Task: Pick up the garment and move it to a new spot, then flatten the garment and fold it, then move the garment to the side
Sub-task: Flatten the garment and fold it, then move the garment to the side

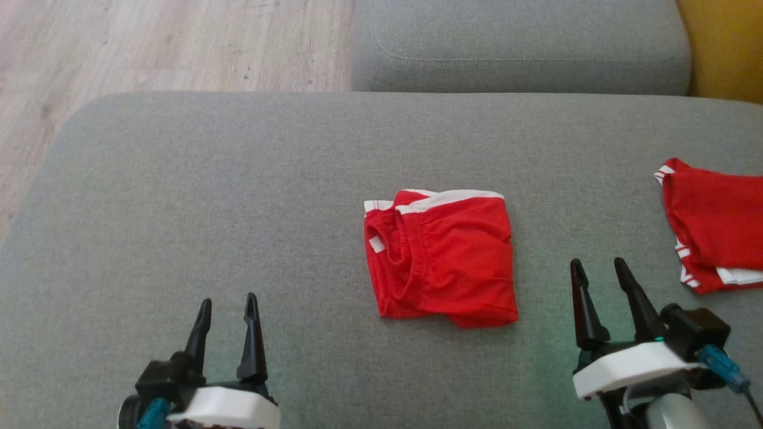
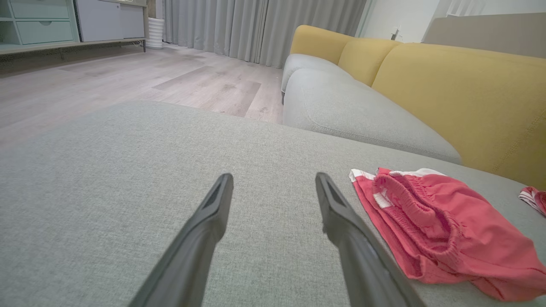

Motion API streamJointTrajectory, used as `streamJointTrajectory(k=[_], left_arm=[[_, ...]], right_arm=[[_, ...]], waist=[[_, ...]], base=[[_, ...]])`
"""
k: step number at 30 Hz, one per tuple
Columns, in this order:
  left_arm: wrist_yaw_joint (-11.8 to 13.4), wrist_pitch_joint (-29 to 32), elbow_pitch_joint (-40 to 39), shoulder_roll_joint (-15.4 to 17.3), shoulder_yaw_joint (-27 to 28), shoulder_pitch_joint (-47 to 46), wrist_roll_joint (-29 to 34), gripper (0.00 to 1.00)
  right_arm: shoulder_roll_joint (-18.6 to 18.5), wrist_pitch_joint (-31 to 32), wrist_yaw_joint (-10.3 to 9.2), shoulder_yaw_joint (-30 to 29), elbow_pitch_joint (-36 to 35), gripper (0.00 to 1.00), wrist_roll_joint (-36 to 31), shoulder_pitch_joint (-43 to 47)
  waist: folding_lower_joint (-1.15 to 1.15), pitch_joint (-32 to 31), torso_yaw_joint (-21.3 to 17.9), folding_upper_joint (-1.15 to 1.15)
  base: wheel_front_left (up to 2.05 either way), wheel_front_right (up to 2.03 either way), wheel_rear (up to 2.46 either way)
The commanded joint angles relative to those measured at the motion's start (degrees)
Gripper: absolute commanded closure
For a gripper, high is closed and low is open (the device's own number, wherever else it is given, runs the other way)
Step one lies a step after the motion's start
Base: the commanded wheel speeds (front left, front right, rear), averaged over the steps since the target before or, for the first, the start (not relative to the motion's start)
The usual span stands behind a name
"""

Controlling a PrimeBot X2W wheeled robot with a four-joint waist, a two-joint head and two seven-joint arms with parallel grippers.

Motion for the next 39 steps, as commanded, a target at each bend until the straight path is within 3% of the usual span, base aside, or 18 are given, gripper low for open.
streamJointTrajectory(k=[1, 19, 32, 39], left_arm=[[0.5, -0.6, -1.7, 0.9, 2.3, -1.6, 0.5, 0.00], [1.3, 0.8, -3.4, 1.4, 0.7, -1.4, 1.1, 0.00], [0.6, 0.2, -3.2, -0.7, -0.4, -3.9, 1.2, 0.00], [-0.1, -0.3, -2.0, -2.1, 0.3, -4.5, 1.3, 0.00]], right_arm=[[-0.2, -0.3, 0.39, 1.4, -1.8, 0.00, 0.1, -1.2], [-0.2, 3.2, 0.39, 1.2, -1.5, 0.00, -1.3, -1.7], [-0.2, 30.1, 0.39, -0.4, 3.2, 0.00, -3.2, -16.5], [-0.2, 38.7, 0.39, -3.0, 8.6, 0.00, -3.6, -18.9]], waist=[[0.00, 0.0, 0.0, 0.00], [0.00, -0.2, 1.0, 0.00], [0.00, 4.0, 6.4, 0.00], [0.00, 6.2, 10.1, 0.00]], base=[[0.00, 0.00, 0.00], [0.00, 0.00, 0.00], [0.00, 0.00, 0.00], [0.00, 0.00, 0.00]])
